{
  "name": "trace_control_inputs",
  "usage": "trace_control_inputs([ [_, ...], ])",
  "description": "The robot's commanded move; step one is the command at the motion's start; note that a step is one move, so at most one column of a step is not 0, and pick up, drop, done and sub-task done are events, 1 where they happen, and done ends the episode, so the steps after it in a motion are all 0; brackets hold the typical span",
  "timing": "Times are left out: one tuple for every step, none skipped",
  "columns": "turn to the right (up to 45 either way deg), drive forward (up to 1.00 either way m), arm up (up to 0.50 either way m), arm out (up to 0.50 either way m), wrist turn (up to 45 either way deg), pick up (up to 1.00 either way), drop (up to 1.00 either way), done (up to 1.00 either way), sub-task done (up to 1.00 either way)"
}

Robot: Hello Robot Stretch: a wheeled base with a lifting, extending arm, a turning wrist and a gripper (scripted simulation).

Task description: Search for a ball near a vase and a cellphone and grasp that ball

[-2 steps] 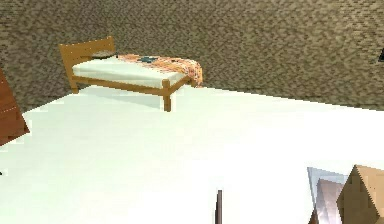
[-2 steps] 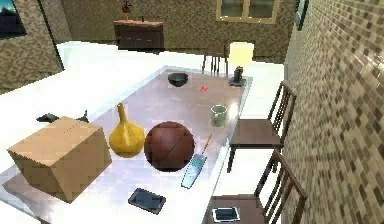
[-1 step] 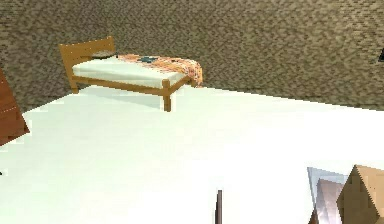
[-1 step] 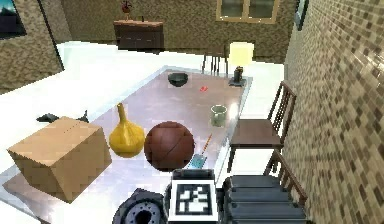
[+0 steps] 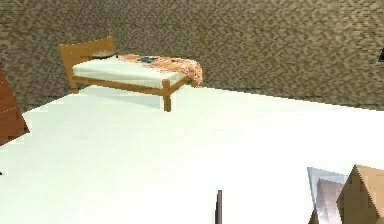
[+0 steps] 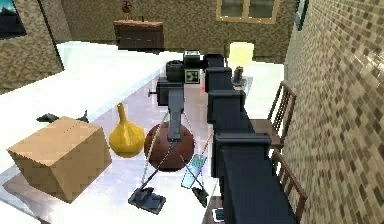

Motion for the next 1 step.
trace_control_inputs([
  [0.0,0.0,0.0,0.0,45.0,0.0,0.0,0.0,0.0],
])
